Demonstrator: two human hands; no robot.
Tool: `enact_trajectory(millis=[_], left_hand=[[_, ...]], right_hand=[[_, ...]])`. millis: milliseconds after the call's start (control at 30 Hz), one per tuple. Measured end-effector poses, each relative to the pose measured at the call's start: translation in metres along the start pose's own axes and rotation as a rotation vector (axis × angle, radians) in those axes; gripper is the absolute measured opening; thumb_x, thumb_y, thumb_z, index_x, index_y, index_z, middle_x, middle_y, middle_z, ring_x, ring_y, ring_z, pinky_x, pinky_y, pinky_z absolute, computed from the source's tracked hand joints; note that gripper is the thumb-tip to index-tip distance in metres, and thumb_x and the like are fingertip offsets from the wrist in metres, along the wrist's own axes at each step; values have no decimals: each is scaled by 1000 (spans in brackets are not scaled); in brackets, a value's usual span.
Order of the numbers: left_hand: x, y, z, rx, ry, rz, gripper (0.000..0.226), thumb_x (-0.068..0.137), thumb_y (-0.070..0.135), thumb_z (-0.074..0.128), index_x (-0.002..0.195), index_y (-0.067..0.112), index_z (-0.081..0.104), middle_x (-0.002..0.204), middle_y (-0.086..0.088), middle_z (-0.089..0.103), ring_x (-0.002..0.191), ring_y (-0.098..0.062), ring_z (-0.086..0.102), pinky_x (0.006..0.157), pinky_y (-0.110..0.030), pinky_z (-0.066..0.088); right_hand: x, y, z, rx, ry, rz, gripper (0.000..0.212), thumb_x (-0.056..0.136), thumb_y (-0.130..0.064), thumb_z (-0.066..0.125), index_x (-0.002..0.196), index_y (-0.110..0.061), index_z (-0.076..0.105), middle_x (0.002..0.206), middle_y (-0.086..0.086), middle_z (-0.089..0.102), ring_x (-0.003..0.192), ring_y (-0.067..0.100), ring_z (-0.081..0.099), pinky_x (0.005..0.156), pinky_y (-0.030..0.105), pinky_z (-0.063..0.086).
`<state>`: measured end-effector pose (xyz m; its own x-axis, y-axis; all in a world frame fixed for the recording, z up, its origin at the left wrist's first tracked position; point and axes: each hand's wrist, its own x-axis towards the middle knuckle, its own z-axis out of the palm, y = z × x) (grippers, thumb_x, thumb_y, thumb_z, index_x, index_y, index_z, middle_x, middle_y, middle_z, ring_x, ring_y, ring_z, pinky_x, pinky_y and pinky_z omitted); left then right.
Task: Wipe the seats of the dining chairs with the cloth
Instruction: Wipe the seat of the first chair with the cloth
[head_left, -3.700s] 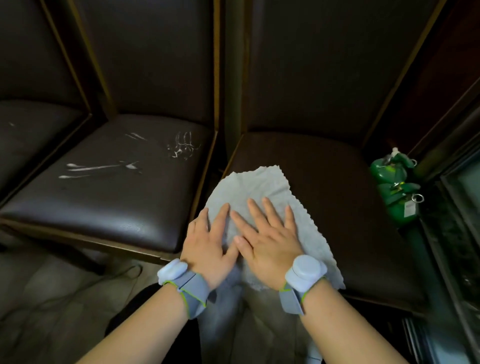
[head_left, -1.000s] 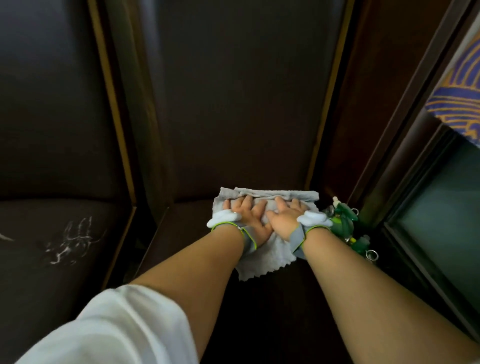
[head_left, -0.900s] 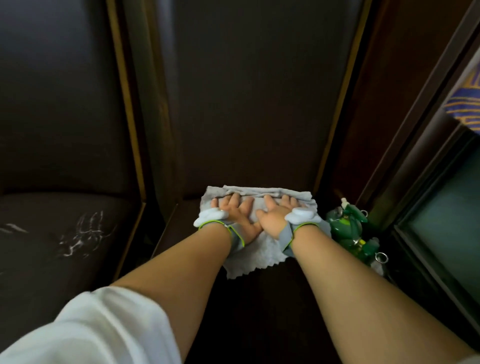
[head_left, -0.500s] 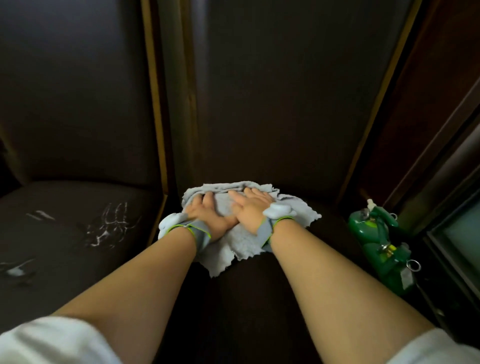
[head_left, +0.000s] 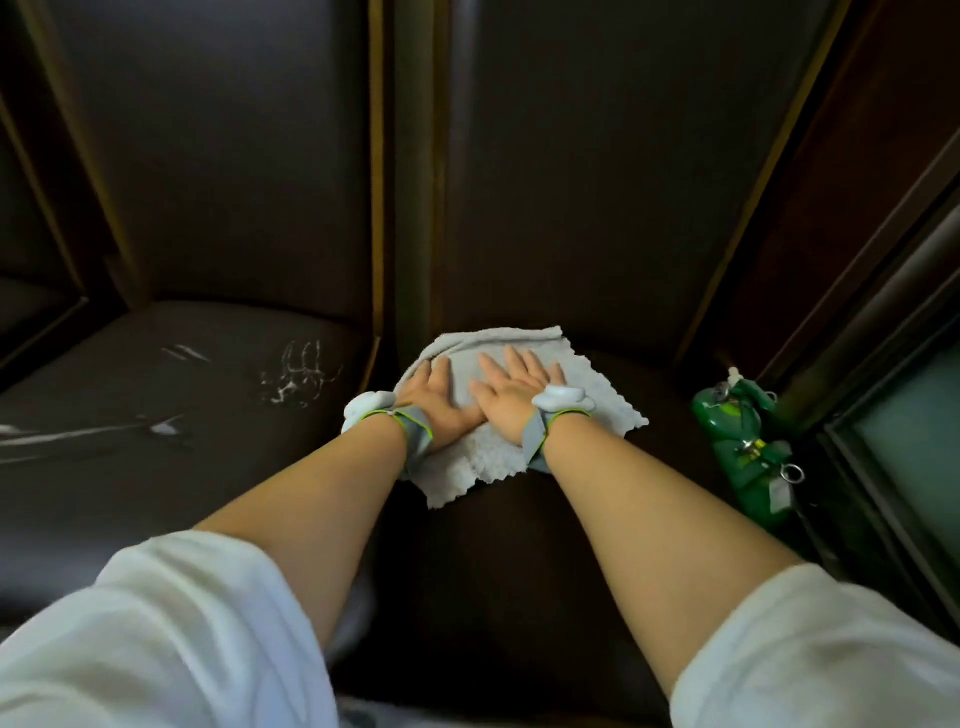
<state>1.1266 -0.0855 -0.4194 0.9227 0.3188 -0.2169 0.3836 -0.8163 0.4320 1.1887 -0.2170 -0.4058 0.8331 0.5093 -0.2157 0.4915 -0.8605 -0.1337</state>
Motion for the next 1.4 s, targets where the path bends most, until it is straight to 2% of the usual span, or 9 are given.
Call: enact_trajectory(millis=[300,433,600,733,867,1033,1200,1300,1400], left_hand=[[-128,-24,10,-30,-8,31,100,79,67,53,153,25,0,161,-5,-4,147,-25,6,119,-36,10],[-179,-48,32,-96,93,60,99,71,73,47,151,34,4,161,-4,4,147,-20,8,118,-34,14],[-196,-73,49,-135,176,118,101,62,71,51,149,41,9,159,3,16,146,-13,14,116,-34,23],[-198,-70,47,-83,236,242,93,69,65,49,150,33,17,160,-9,11,148,-21,10,117,-40,19],[-210,-54,49,198,279,397,84,77,63,39,151,31,16,161,-8,5,148,-28,4,116,-57,13],[-222,-7,64,473,186,462,117,58,83,41,153,22,9,159,-11,11,146,-36,9,112,-63,11],[-216,65,96,493,146,584,111,65,85,31,152,25,-4,160,-12,9,146,-38,6,113,-64,5],[-211,104,116,476,110,661,108,69,85,30,151,26,-11,160,-13,4,146,-39,1,113,-63,1],[-208,133,127,491,79,700,108,70,82,34,151,26,-11,160,-13,1,146,-38,-3,113,-62,-2]], right_hand=[[-112,-30,35,16,29,-87,62,93,-59,10,151,-39,1,162,0,-5,148,23,-10,117,52,-7],[-164,-45,48,2,69,-164,62,93,-59,9,150,-39,-1,162,3,-5,148,26,-10,116,54,-7],[-194,-53,60,-30,160,-228,66,91,-68,7,150,-40,2,162,4,0,148,29,-7,115,57,-7],[-192,-52,58,-30,147,-245,69,88,-71,7,150,-40,6,162,4,1,148,30,-7,115,57,-4],[-205,-43,57,-35,181,-229,72,87,-73,10,147,-37,26,162,2,4,148,30,-6,115,59,-6],[-233,0,63,-51,245,-129,62,92,-67,15,144,-40,35,161,-1,15,148,30,2,114,61,0],[-264,72,67,-77,277,40,64,92,-66,13,144,-37,38,160,-2,20,149,26,7,117,57,6],[-279,113,71,-9,278,112,67,92,-66,11,146,-35,34,161,-2,16,149,24,5,118,54,10],[-288,136,76,99,280,155,75,89,-68,-1,150,-31,24,162,2,6,149,22,-2,120,47,6]])
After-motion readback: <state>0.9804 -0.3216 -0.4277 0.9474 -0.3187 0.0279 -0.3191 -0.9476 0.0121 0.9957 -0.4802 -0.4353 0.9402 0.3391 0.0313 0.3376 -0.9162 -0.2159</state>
